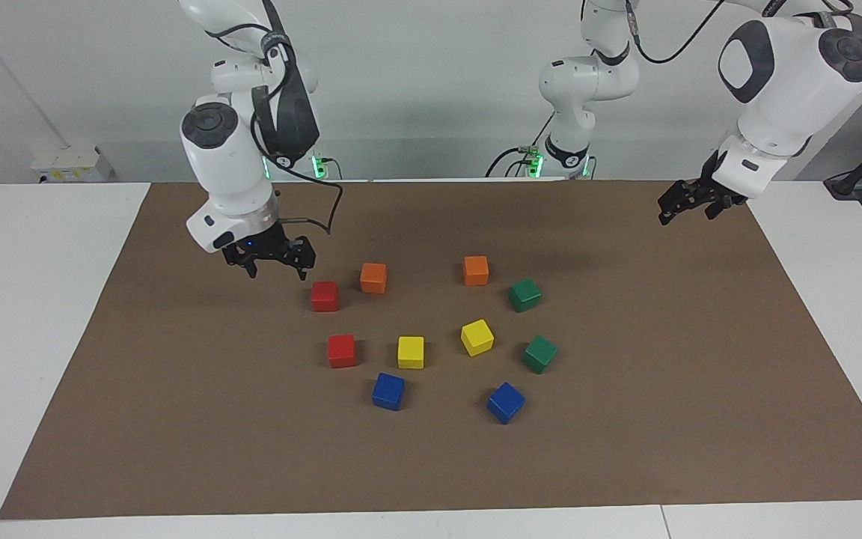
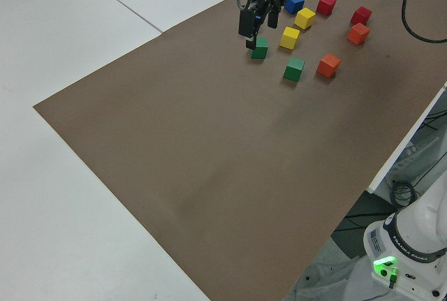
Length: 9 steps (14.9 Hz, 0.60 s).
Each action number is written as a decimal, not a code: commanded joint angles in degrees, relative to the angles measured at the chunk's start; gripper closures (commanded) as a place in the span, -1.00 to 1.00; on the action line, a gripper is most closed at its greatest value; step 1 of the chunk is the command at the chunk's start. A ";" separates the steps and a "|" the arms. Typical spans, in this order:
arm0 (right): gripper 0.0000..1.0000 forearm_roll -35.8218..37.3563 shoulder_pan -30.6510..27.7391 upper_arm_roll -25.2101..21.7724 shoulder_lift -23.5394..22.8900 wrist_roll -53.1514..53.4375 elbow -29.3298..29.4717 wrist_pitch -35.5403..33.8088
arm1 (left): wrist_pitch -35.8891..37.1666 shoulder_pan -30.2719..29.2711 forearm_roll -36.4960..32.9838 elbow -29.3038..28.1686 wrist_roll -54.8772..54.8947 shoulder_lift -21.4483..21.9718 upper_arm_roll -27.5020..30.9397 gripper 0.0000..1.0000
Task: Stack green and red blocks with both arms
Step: 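Lower the right gripper onto the red block while the left gripper reaches the green block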
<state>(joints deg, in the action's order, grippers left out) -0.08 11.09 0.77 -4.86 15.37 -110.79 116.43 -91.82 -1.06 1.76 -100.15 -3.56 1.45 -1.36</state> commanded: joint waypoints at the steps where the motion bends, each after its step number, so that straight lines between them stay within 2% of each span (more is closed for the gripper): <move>1: -1.00 -0.62 0.16 -0.16 -1.20 -3.92 -0.91 3.35 | -0.38 1.66 -0.62 -1.36 0.31 1.54 -0.22 -1.00; 4: -1.00 -0.62 0.95 -0.16 -2.34 -5.01 -1.70 4.51 | -1.78 5.70 -0.62 -1.71 -2.65 1.62 -0.14 -1.00; 6: -1.00 -0.62 1.39 -0.16 -2.43 -4.48 -4.07 6.60 | -3.98 8.60 -0.62 -1.98 -14.40 1.62 -0.22 -1.00; 9: -1.00 -0.62 2.00 -0.16 -2.43 -3.34 -6.89 9.69 | -6.61 12.12 -0.54 -3.55 -16.03 1.54 -0.40 -1.00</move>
<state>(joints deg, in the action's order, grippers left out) -0.08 12.47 0.75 -8.04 11.75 -114.99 123.42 -95.23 8.72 1.77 -100.45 -17.43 1.45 -2.36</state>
